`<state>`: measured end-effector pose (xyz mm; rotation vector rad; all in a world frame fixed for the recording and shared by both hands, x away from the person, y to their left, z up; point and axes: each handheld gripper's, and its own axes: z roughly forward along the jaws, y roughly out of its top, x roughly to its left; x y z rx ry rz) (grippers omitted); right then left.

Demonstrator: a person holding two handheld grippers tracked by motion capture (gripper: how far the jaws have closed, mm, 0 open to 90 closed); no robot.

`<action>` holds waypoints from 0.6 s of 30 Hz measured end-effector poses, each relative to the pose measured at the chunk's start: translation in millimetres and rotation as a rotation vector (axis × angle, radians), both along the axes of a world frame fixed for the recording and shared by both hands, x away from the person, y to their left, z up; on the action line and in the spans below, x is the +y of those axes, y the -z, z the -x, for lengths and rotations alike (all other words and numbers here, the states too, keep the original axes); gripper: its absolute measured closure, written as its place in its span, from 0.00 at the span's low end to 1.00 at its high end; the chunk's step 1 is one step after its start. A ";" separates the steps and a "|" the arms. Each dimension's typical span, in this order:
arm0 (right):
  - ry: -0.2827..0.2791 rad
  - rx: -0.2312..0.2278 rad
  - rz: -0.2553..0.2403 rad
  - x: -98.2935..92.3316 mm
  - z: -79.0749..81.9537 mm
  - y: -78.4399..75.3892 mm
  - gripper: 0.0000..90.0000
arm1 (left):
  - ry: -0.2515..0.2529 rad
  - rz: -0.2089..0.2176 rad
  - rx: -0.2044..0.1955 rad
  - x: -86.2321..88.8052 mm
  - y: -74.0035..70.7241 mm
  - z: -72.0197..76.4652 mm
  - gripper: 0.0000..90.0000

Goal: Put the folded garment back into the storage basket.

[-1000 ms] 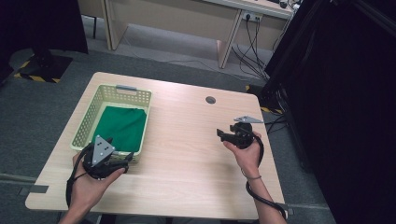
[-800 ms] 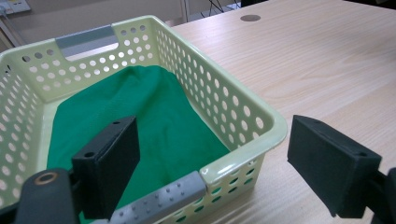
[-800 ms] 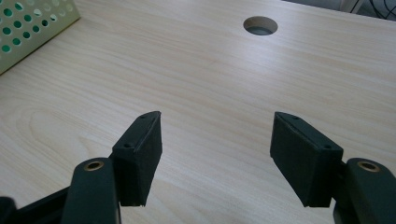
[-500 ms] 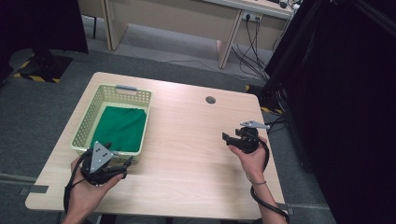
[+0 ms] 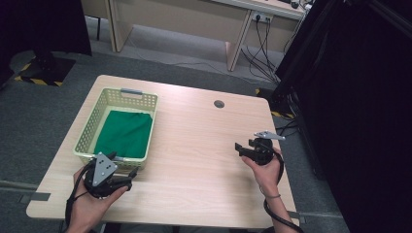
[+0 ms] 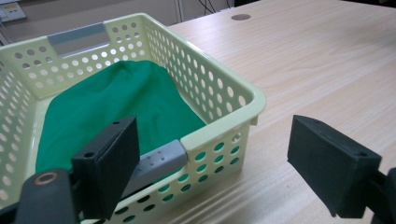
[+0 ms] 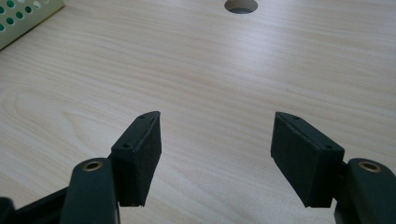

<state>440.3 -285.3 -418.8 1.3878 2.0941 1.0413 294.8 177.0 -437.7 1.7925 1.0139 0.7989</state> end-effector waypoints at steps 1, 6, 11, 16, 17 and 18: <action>0.003 0.002 -0.003 -0.2 1.1 0.4 0.38 | -0.001 0.003 -0.001 0.1 0.5 0.9 0.18; 0.005 0.005 -0.002 -3.7 4.5 3.7 0.38 | 0.001 0.003 -0.002 0.3 2.3 4.7 0.18; 0.013 0.010 -0.002 -7.7 7.4 6.8 0.38 | 0.001 0.015 -0.006 0.4 2.1 10.1 0.18; 0.018 0.014 -0.003 -10.9 10.2 9.1 0.38 | 0.004 0.020 -0.013 0.2 3.5 15.1 0.18; 0.018 0.013 -0.002 -11.7 10.7 9.3 0.38 | 0.007 0.018 -0.016 -0.1 3.9 16.5 0.19; 0.018 0.013 -0.003 -12.4 11.2 9.4 0.38 | 0.008 0.016 -0.016 -0.1 4.3 17.0 0.19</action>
